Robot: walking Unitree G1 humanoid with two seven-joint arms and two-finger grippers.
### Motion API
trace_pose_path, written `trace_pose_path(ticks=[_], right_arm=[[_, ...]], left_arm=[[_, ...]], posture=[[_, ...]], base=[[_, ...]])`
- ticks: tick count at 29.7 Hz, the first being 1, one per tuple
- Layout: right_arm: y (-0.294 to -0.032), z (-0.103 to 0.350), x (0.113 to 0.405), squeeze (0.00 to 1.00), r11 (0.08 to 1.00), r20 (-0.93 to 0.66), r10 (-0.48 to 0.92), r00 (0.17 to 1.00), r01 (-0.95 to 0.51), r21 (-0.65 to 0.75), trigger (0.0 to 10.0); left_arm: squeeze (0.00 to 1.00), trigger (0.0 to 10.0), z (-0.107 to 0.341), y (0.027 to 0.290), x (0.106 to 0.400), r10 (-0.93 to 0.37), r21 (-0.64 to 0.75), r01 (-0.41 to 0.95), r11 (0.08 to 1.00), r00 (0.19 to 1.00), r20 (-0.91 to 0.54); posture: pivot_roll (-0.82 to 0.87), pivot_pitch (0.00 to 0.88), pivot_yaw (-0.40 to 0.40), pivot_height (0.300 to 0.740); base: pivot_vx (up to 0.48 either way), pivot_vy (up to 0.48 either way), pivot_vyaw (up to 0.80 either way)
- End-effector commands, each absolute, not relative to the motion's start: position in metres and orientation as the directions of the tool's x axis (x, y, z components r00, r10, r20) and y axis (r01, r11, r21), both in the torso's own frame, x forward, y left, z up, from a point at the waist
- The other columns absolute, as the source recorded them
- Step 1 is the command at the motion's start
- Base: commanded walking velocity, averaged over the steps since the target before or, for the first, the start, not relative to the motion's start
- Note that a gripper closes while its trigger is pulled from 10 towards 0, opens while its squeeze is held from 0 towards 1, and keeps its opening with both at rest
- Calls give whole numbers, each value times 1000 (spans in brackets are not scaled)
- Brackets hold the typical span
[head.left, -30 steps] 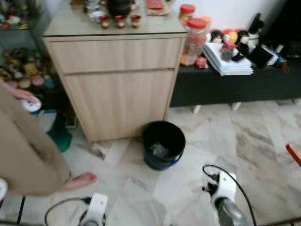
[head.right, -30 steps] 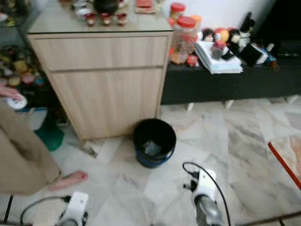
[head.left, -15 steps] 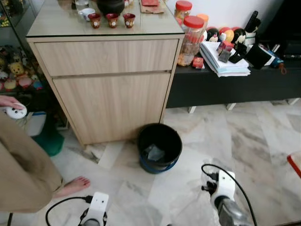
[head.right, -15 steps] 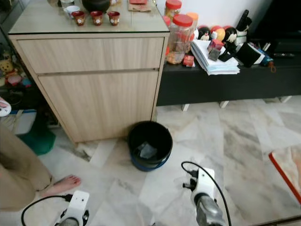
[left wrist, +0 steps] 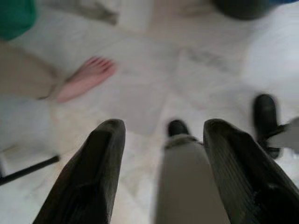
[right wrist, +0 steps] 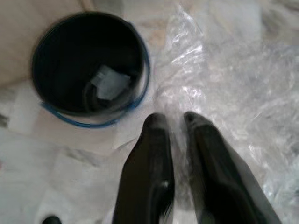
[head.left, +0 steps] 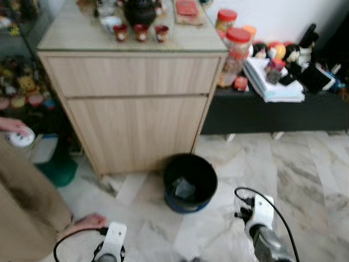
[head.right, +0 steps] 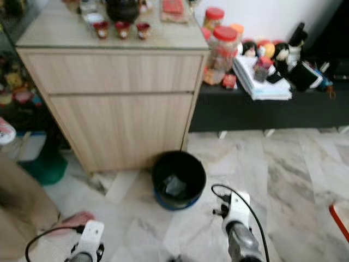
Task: Picking trash to rubbish bin
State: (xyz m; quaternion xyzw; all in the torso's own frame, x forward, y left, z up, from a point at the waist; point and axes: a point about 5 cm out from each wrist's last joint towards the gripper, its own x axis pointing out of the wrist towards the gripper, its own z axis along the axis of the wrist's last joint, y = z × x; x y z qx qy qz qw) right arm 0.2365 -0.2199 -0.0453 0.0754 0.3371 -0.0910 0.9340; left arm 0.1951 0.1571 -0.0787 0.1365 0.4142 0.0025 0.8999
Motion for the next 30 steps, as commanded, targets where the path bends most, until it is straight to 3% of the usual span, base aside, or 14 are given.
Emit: trace_pose_path(ticks=[1, 16, 19, 30], right_arm=[[-218, -44, 238, 0, 973, -639, -112, 761, 215, 85, 10000], [-215, -45, 238, 0, 969, -639, -108, 762, 223, 102, 10000], [-215, -45, 239, 0, 971, -635, -102, 766, 216, 104, 10000], [-216, -44, 239, 0, 981, -629, -99, 771, 183, 71, 10000]], left_arm=[[0, 10000, -81, 164, 190, 137, 256, 97, 962, 640, -756], [0, 10000, -81, 166, 189, 139, 263, 102, 960, 640, -756], [0, 10000, -81, 166, 189, 140, 263, 101, 959, 640, -756], [0, 10000, -82, 166, 188, 141, 266, 104, 959, 638, -757]], posture=[[18, 159, -135, 740], [31, 151, -127, 740], [31, 151, -127, 740], [39, 132, -130, 740]], base=[[345, 0, 0], [341, 0, 0], [341, 0, -629], [340, 0, 145]])
